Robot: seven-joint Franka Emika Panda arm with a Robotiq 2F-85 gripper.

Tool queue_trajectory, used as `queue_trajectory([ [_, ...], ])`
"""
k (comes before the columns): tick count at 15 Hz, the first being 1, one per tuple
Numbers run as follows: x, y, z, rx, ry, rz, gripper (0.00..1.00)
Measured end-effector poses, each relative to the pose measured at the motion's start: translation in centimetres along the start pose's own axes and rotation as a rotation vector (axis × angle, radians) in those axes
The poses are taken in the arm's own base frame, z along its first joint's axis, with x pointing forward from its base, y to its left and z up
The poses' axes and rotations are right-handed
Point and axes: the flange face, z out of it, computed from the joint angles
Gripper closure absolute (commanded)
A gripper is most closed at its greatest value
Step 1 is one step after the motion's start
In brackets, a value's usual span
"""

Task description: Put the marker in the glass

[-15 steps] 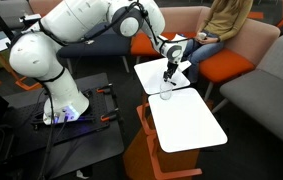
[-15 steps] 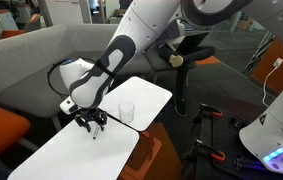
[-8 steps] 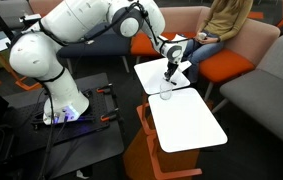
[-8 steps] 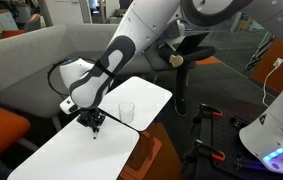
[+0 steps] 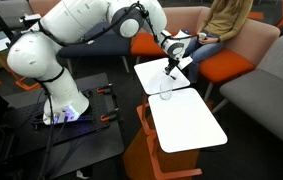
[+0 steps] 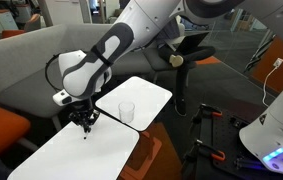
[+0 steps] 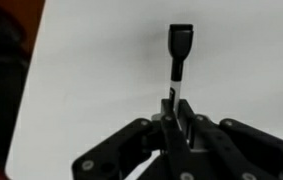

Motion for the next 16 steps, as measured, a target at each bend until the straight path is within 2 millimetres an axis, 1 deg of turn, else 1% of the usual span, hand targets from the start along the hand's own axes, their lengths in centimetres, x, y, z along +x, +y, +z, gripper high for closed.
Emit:
queue_trajectory([
  [2, -1.0, -0.1, -2.4, -0.062, 0.091, -0.014, 0.97],
  [4, -3.1, -1.0, -4.5, -0.123, 0.182, -0.029, 0.97],
  [5, -4.3, -1.8, -5.1, -0.148, 0.227, -0.034, 0.97],
  [7, -6.7, -3.6, -5.7, -0.196, 0.329, -0.037, 0.97],
  [10, -9.3, -6.6, -5.8, -0.269, 0.491, -0.004, 0.97],
  [13, -11.3, -9.7, -6.2, -0.336, 0.651, 0.081, 0.97],
  [16, -12.8, -12.9, -6.4, -0.393, 0.756, 0.176, 0.97],
])
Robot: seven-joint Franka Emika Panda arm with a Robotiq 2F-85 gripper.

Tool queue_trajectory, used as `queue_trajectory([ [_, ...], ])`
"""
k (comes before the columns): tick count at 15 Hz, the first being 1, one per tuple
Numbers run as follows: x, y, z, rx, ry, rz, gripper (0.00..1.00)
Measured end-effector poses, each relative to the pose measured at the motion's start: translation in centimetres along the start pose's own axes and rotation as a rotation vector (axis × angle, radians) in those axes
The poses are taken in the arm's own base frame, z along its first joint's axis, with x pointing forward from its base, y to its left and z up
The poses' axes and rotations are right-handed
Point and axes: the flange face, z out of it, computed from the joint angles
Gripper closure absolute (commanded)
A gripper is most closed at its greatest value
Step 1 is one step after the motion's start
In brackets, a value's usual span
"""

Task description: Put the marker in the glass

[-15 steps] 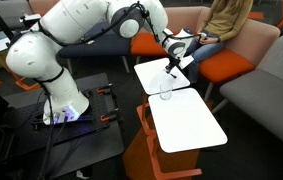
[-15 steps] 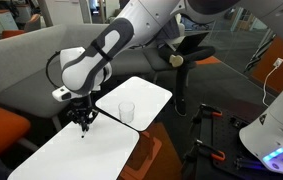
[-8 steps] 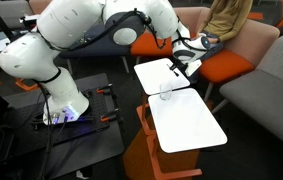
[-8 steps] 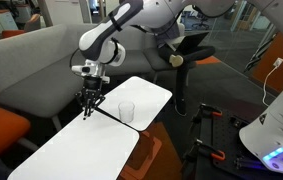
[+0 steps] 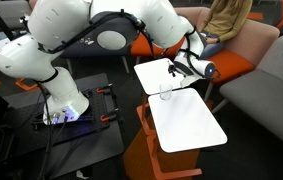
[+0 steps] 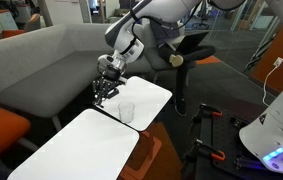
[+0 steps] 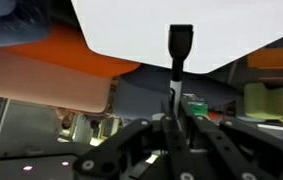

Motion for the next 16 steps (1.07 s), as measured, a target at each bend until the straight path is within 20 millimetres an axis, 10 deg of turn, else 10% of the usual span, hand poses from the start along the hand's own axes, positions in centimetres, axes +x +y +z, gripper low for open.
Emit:
queue_trajectory([
  [11, -0.3, -7.8, -5.9, -0.123, 0.126, 0.078, 0.97],
  [16, -2.3, -14.0, -5.1, -0.12, 0.19, 0.181, 0.97],
])
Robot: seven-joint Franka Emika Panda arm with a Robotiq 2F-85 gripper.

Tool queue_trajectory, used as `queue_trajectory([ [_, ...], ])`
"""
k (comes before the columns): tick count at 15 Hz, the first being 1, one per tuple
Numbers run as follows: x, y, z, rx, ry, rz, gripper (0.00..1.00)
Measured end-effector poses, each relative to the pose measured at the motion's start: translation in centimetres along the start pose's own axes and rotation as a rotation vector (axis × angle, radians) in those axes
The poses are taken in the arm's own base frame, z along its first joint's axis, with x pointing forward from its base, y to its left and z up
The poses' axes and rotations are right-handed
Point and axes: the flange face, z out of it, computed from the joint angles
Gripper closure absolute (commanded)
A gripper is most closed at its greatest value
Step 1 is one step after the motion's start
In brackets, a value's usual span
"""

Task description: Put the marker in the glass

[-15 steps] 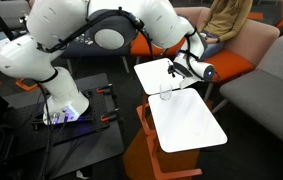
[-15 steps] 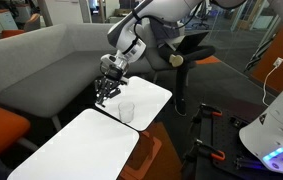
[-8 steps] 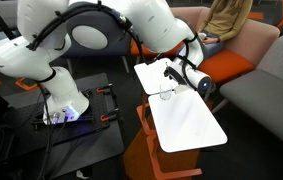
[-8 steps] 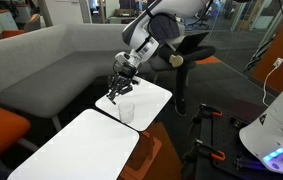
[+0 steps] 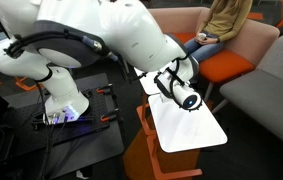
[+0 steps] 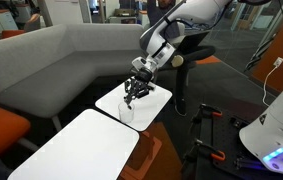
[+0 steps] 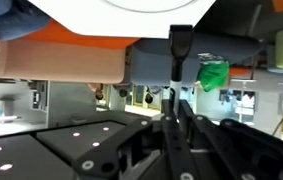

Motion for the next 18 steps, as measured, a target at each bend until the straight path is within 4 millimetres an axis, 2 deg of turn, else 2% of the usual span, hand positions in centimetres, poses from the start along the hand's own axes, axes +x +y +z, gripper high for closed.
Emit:
queue_trajectory([
  [2, -0.6, -0.4, -0.1, -0.005, -0.021, -0.017, 0.97],
  [6, -0.6, 0.9, -0.5, -0.051, -0.08, -0.104, 0.97],
  [11, -2.0, 0.1, 0.7, -0.062, -0.053, -0.081, 0.97],
  [15, -3.0, 0.6, 0.5, -0.116, -0.124, -0.07, 0.97],
  [16, -3.1, 0.8, 0.6, -0.125, -0.14, -0.07, 0.75],
  [17, -3.1, 1.0, 0.7, -0.132, -0.152, -0.069, 0.63],
  [18, -3.1, 1.2, 0.9, -0.135, -0.158, -0.066, 0.56],
])
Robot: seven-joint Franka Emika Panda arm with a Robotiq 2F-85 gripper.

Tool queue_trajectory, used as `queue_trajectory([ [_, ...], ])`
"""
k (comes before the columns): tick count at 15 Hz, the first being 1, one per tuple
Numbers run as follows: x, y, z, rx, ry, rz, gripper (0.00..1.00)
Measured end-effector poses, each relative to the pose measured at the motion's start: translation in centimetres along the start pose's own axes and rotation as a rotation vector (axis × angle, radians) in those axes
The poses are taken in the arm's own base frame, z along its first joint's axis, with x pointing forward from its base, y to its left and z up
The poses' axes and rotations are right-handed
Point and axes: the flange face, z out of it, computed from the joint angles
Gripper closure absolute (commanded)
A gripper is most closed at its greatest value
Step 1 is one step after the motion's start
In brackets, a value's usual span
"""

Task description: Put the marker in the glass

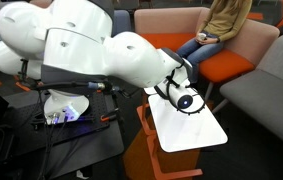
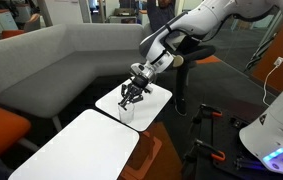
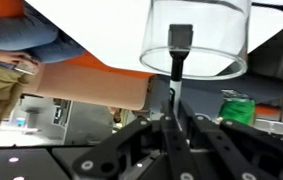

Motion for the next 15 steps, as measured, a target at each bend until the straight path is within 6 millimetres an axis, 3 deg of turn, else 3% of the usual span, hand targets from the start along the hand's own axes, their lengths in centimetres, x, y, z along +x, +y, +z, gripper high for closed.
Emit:
queue_trajectory([
  [7, 1.1, 1.4, 0.9, -0.039, -0.116, 0.084, 0.03],
  [10, 3.8, 1.7, 1.2, -0.041, -0.207, 0.166, 0.0],
  [15, 12.2, 2.0, 3.5, 0.013, -0.338, 0.307, 0.0],
])
